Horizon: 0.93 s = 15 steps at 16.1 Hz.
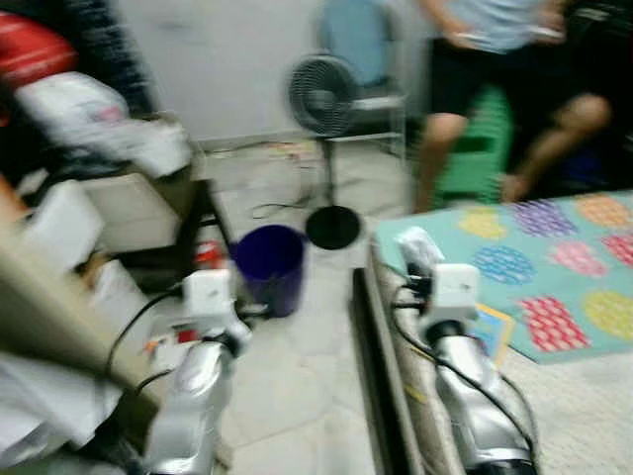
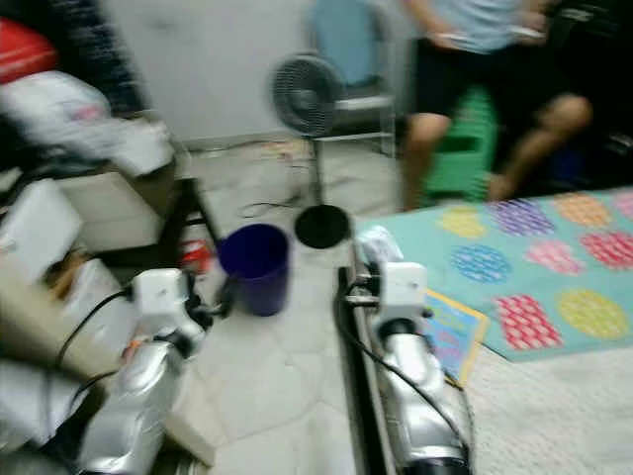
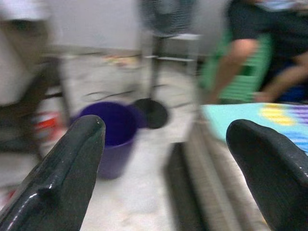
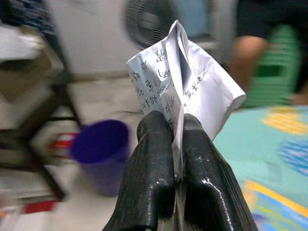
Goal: Clean up the room
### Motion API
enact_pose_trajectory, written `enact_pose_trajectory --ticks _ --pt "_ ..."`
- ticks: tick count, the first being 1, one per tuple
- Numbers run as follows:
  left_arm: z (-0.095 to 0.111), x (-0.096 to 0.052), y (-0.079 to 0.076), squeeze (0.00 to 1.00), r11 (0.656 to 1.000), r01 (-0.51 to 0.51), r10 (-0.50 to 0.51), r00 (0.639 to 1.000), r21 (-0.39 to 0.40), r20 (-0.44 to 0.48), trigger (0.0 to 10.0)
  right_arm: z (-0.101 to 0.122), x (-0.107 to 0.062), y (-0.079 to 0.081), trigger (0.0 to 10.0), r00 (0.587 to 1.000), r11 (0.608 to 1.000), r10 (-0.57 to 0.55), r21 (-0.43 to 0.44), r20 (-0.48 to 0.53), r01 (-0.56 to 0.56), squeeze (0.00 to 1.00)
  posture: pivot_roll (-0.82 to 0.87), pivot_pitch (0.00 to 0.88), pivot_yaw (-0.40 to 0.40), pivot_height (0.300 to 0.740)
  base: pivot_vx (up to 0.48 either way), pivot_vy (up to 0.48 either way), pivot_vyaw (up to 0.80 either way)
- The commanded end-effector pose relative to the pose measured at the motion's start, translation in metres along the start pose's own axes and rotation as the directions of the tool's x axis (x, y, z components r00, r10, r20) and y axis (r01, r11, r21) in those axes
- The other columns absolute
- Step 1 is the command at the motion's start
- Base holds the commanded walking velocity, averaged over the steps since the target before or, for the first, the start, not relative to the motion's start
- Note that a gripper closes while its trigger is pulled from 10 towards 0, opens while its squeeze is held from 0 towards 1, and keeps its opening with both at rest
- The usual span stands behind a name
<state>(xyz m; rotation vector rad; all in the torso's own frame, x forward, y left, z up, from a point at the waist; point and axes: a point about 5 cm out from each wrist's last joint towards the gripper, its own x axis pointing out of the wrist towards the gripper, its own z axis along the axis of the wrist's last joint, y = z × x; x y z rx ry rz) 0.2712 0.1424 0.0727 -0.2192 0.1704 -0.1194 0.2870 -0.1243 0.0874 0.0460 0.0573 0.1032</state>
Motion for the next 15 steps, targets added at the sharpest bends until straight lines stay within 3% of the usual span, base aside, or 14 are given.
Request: enact_pose_trajectory --ticks 1,6,12,15 --pt "0.002 0.002 -0.002 0.0 1.0 0.007 -0.007 1.0 0.009 0.0 10.0 0.0 0.0 0.001 10.0 1.0 1.0 0.003 -0.003 -0.005 -0.003 0.0 -0.09 0.0 0.084 0.74 0.0 0.0 0.0" --pt "0.001 0.002 -0.003 0.0 0.999 0.036 -0.036 0.999 -0.006 0.001 10.0 0.0 0.0 0.001 10.0 1.0 1.0 0.009 -0.014 -0.006 -0.009 0.0 -0.09 0.0 0.084 0.74 0.0 0.0 0.8" --pt "0.003 0.001 -0.004 0.0 0.999 0.051 -0.051 0.999 -0.013 0.011 10.0 0.0 0.0 0.001 10.0 1.0 1.0 0.004 -0.014 -0.003 -0.004 0.0 -0.09 0.0 0.084 0.74 0.0 0.0 0.0" --pt "0.016 -0.007 0.007 0.0 1.0 0.026 -0.026 0.997 0.002 0.068 10.0 0.021 -0.004 -0.003 10.0 0.996 0.996 0.016 -0.086 0.092 -0.008 0.0 -0.09 0.0 0.083 0.74 0.0 0.0 0.0"
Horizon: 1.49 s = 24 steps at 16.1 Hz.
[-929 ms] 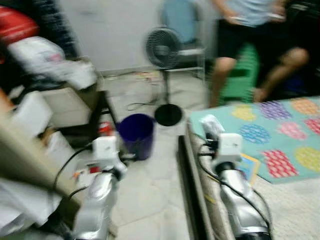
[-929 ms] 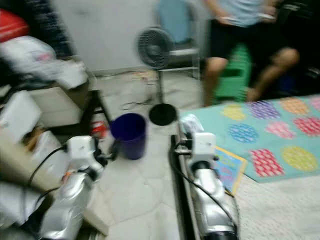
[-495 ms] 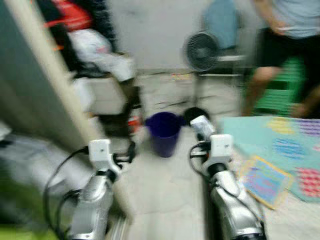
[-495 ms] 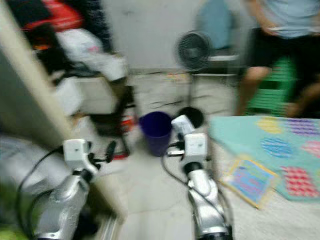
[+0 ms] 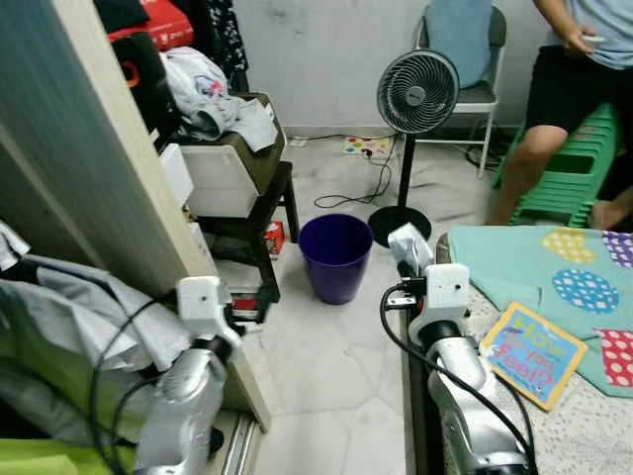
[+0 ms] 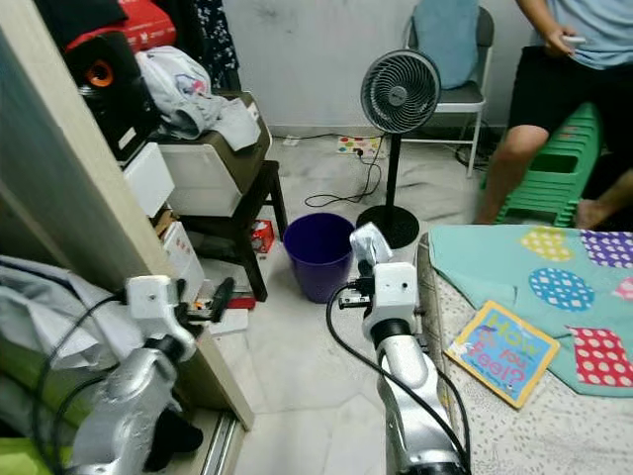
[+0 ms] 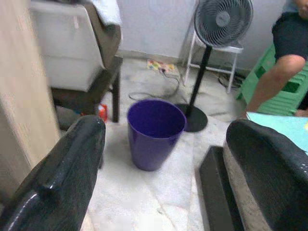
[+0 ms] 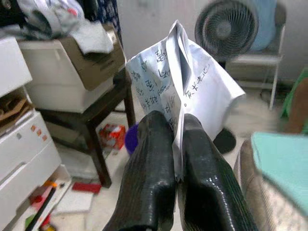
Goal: Clean up the room
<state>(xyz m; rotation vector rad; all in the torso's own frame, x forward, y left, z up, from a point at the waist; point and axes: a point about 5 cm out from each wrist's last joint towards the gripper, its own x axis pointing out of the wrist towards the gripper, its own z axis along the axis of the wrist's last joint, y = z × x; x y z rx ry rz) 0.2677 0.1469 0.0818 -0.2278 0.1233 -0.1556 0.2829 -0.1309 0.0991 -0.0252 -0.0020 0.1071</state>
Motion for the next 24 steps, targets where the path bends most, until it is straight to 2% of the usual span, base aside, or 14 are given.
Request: enact_pose_trajectory --ticks 1,3,4,6,9,13,19,24 --pt "0.01 -0.004 0.008 0.0 1.0 -0.02 0.02 0.999 0.009 0.046 10.0 0.013 0.0 0.0 10.0 0.999 1.0 0.007 -0.018 0.048 -0.006 0.0 -0.09 0.0 0.081 0.74 0.0 0.0 0.0" --pt "0.017 -0.014 0.013 0.0 0.998 0.001 0.004 0.996 -0.069 0.086 10.0 0.011 -0.003 -0.007 10.0 0.999 0.999 0.008 -0.038 0.04 -0.007 0.0 -0.09 0.0 0.076 0.74 0.0 0.0 0.0" --pt "0.018 -0.017 0.007 0.0 0.984 0.063 -0.05 0.996 -0.164 0.079 10.0 0.005 -0.005 -0.011 10.0 1.0 0.999 0.002 -0.047 0.017 -0.001 0.0 -0.08 0.0 0.073 0.74 0.0 0.0 0.0" --pt "0.019 -0.017 0.002 0.0 0.973 0.1 -0.087 0.994 -0.209 0.071 10.0 0.002 -0.003 -0.01 10.0 1.0 0.999 0.0 -0.038 -0.001 0.0 0.0 -0.08 0.0 0.068 0.74 0.0 0.0 0.0" --pt "0.013 -0.015 -0.003 0.0 0.972 0.137 -0.134 0.991 -0.193 0.025 10.0 0.001 -0.001 -0.007 10.0 1.0 0.999 0.016 -0.038 -0.012 -0.017 0.0 -0.08 0.0 0.066 0.74 0.0 0.0 0.0" --pt "0.015 -0.009 -0.007 0.0 0.969 0.152 -0.149 0.988 -0.195 0.03 10.0 -0.001 0.0 -0.007 10.0 1.0 0.999 0.022 -0.041 -0.02 -0.023 0.0 -0.09 0.0 0.066 0.74 0.0 0.0 0.0" --pt "0.011 -0.009 -0.008 0.0 0.97 0.155 -0.156 0.988 -0.188 0.005 10.0 -0.003 -0.001 -0.009 10.0 0.999 1.0 0.007 -0.027 -0.032 -0.008 0.0 -0.09 0.0 0.067 0.74 0.0 0.0 0.0" --pt "0.01 -0.008 -0.008 0.0 0.97 0.155 -0.157 0.988 -0.187 0.002 10.0 -0.004 -0.001 -0.01 10.0 0.999 1.0 -0.002 -0.019 -0.043 0.001 0.0 -0.09 0.0 0.068 0.74 0.0 0.0 -0.8"
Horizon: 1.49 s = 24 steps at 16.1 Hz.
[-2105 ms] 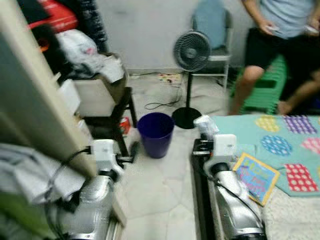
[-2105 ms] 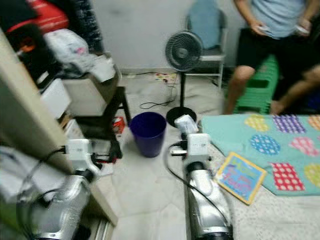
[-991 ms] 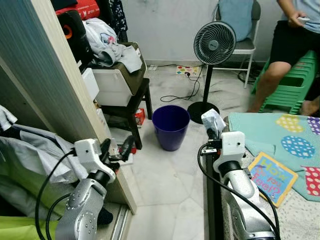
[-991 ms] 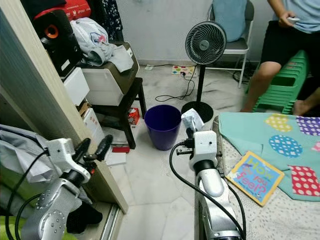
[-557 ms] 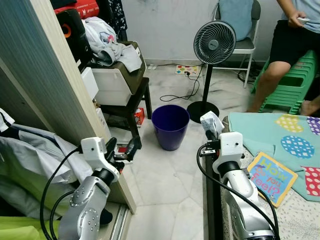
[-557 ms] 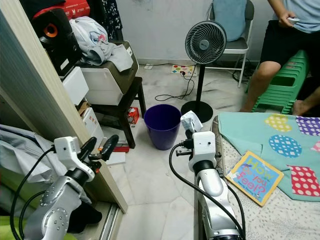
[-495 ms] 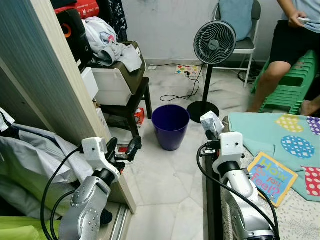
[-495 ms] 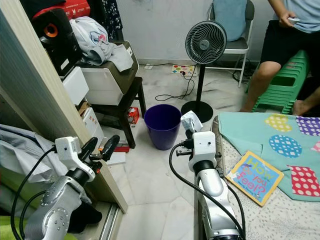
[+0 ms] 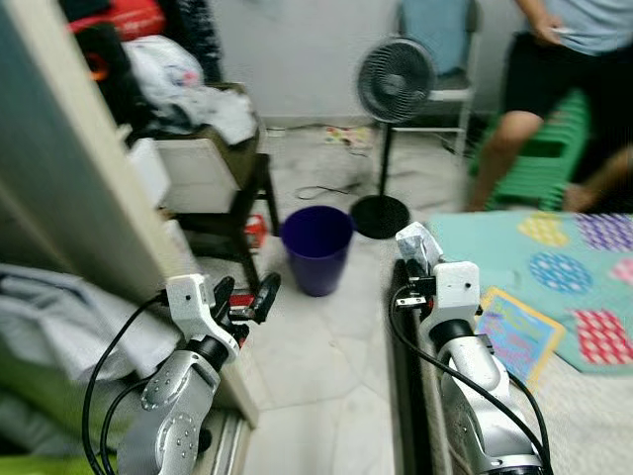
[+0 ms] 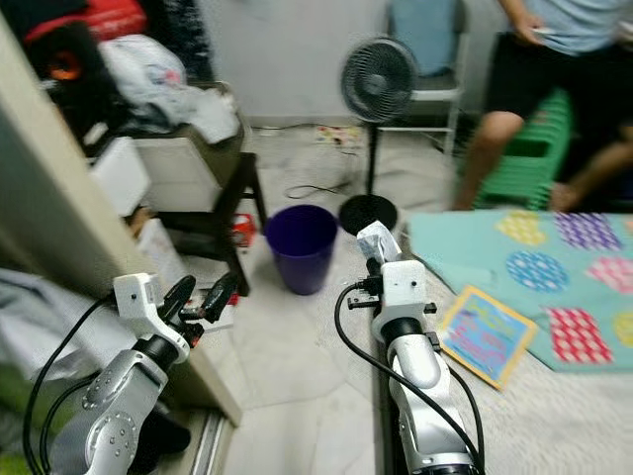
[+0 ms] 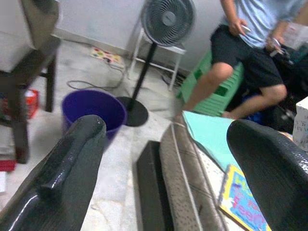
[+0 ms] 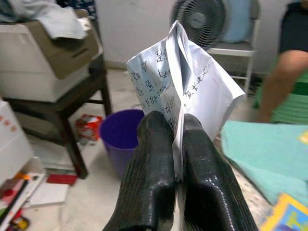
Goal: Clean up the room
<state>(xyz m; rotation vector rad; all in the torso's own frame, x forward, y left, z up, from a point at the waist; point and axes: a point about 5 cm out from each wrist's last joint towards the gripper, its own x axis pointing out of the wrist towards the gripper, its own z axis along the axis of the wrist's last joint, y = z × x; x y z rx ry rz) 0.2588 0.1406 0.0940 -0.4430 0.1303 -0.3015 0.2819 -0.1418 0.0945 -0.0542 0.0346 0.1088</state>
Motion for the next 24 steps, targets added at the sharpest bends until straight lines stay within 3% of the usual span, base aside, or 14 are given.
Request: enact_pose_trajectory --ticks 1,5,24 --pt "0.0015 0.0011 0.0014 0.0 1.0 0.002 -0.002 1.0 0.021 -0.006 10.0 0.0004 0.0014 0.0002 10.0 1.0 1.0 -0.004 0.008 -0.006 0.004 0.0 -0.1 0.0 0.069 0.74 0.0 0.0 -0.8" --pt "0.0015 0.0016 -0.0006 0.0 1.0 0.019 -0.019 1.0 0.025 -0.003 10.0 0.0001 0.0015 0.0005 10.0 1.0 1.0 -0.003 0.01 -0.008 0.003 0.0 -0.1 0.0 0.069 0.74 0.0 0.0 -0.73" --pt "-0.0017 0.0021 -0.0024 0.0 0.999 0.033 -0.033 0.999 0.037 -0.011 10.0 -0.0027 0.0019 0.0011 10.0 1.0 1.0 0.007 0.01 -0.02 -0.007 0.0 -0.1 0.0 0.066 0.74 0.254 0.0 0.0"
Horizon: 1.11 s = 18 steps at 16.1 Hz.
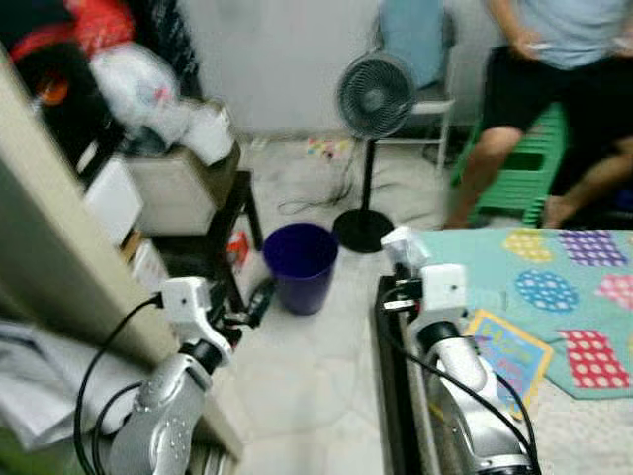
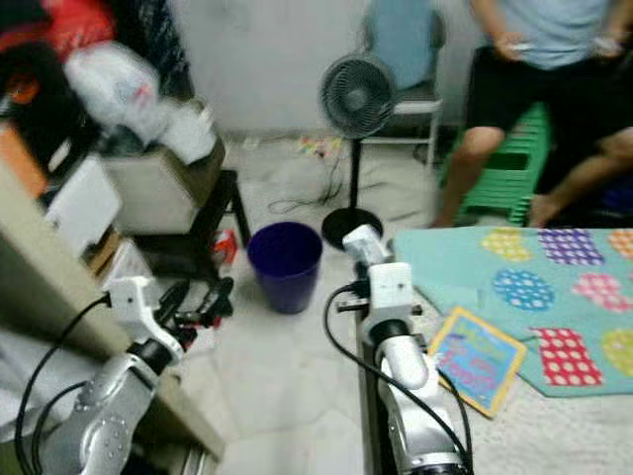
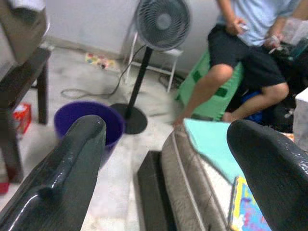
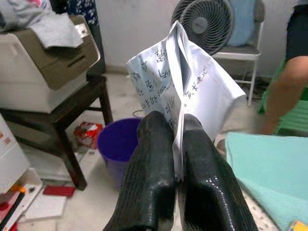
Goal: Clean up the room
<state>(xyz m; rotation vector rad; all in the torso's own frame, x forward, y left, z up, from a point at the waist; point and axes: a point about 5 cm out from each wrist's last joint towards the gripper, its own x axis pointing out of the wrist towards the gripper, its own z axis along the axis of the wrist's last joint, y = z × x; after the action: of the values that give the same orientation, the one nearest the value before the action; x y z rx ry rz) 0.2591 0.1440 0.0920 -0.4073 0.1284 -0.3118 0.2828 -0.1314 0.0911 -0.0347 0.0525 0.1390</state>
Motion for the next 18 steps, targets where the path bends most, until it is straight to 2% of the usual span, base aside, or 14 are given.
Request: enact_pose_trajectory --ticks 1,6,9,13,16,18 --pt "-0.0013 0.003 -0.0062 0.0 1.0 0.026 -0.026 1.0 0.002 -0.005 10.0 -0.0001 -0.0003 -0.0092 10.0 1.0 1.0 -0.024 -0.01 -0.004 0.024 0.0 -0.09 0.0 0.066 0.74 0.27 0.0 0.0" --pt "-0.0019 0.0037 -0.0067 0.0 1.0 0.027 -0.027 1.0 0.003 -0.006 10.0 -0.0007 0.0003 -0.0095 10.0 1.0 1.0 -0.024 -0.009 -0.008 0.024 0.0 -0.1 0.0 0.066 0.74 0.262 0.0 0.0" --pt "-0.0054 0.0048 -0.0015 0.0 0.999 -0.035 0.036 0.999 0.032 -0.026 10.0 -0.0007 0.0009 -0.0097 10.0 1.0 1.0 -0.022 -0.011 -0.008 0.022 0.0 -0.1 0.0 0.064 0.74 0.0 0.0 0.0" --pt "-0.0055 0.005 0.0007 0.0 0.998 -0.051 0.052 0.998 0.034 -0.02 10.0 0.001 0.0014 -0.0062 10.0 1.0 1.0 0.001 -0.032 0.002 -0.001 0.0 -0.09 0.0 0.061 0.74 0.0 0.0 0.0" --pt "-0.0052 0.0046 0.0005 0.0 0.998 -0.052 0.052 0.999 0.027 -0.015 10.0 0.0011 0.0018 -0.0065 10.0 1.0 0.999 -0.001 -0.032 0.003 0.001 0.0 -0.09 0.0 0.063 0.74 0.0 0.0 0.8" --pt "-0.0073 0.0046 0.0001 0.0 0.997 -0.055 0.057 0.998 0.053 -0.033 10.0 0.0008 0.0021 -0.0065 10.0 1.0 1.0 -0.003 -0.03 0.002 0.003 0.0 -0.1 0.0 0.063 0.74 0.0 0.0 0.0"
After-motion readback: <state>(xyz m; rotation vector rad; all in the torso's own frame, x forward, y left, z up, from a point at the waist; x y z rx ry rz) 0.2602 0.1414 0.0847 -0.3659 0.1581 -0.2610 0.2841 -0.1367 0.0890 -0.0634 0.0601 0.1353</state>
